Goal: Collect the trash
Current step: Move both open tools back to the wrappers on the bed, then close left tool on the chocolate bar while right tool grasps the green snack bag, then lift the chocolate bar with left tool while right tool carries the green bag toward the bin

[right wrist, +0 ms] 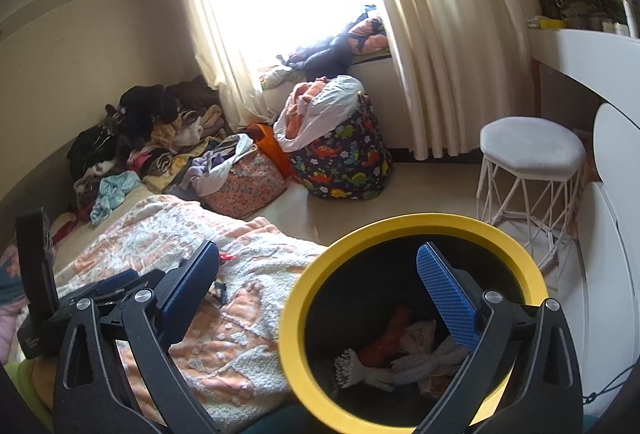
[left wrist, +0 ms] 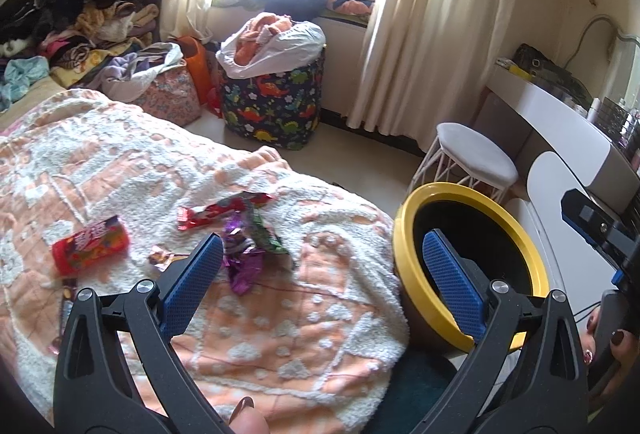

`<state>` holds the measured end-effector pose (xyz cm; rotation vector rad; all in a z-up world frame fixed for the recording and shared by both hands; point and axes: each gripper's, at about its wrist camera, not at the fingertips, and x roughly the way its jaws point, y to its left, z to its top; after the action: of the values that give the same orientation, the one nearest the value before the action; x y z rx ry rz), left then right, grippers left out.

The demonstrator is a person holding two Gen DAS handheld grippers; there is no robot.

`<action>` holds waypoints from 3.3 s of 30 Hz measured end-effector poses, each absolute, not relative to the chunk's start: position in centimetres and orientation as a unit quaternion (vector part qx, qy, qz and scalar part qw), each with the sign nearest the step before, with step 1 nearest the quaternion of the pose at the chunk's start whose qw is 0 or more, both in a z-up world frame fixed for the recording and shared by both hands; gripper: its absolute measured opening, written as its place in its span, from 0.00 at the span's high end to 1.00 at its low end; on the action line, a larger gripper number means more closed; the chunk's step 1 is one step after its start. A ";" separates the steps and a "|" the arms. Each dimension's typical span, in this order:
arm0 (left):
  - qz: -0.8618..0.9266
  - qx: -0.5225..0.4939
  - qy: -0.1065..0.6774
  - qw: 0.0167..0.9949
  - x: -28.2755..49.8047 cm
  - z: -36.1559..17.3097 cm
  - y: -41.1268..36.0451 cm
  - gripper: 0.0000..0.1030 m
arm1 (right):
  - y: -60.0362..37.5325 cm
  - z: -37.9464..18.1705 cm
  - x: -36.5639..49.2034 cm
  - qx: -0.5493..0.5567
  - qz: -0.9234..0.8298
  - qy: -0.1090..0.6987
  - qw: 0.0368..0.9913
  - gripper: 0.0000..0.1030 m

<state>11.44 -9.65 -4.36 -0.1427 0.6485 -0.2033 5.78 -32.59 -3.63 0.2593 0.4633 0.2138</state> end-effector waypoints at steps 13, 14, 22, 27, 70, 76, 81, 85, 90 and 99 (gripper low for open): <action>-0.062 -0.084 0.299 0.949 10.9 -3.9 -5.4 0.11 | -26.3 -3.9 5.6 0.078 0.161 0.246 0.953 0.06; -0.057 -0.085 0.297 0.949 10.9 -3.9 -5.1 0.11 | -25.8 -3.9 5.7 0.074 0.165 0.248 0.952 0.06; -0.032 -0.100 0.295 0.950 10.9 -4.3 -2.3 0.11 | -21.5 -4.6 6.1 0.030 0.194 0.260 0.945 0.06; -0.016 -0.110 0.298 0.948 10.8 -4.9 0.0 0.11 | -18.9 -5.6 7.1 -0.001 0.209 0.275 0.939 0.06; 0.055 -0.159 0.412 0.895 9.7 -12.5 8.5 0.67 | -13.4 -12.1 14.0 0.013 0.260 0.406 0.876 0.86; 0.042 -0.163 0.411 0.896 9.7 -12.2 8.2 0.87 | -13.4 -12.1 11.5 0.020 0.289 0.412 0.864 0.86; 0.012 -0.161 0.404 0.900 9.7 -11.4 6.8 0.88 | -13.6 -11.6 9.9 0.026 0.304 0.409 0.860 0.86; -0.004 -0.159 0.397 0.904 9.7 -10.6 5.7 0.88 | -14.2 -10.9 9.2 0.038 0.310 0.404 0.860 0.87; -0.020 -0.158 0.390 0.907 9.7 -9.7 4.3 0.88 | -15.2 -10.2 8.8 0.045 0.310 0.395 0.864 0.87; -0.048 -0.145 0.379 0.913 9.7 -8.2 1.4 0.88 | -17.6 -8.8 8.2 0.060 0.304 0.380 0.872 0.87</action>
<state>9.66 1.41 -8.22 -0.2996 0.7813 -0.0995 8.16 -17.56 -8.85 0.1250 0.7935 0.6346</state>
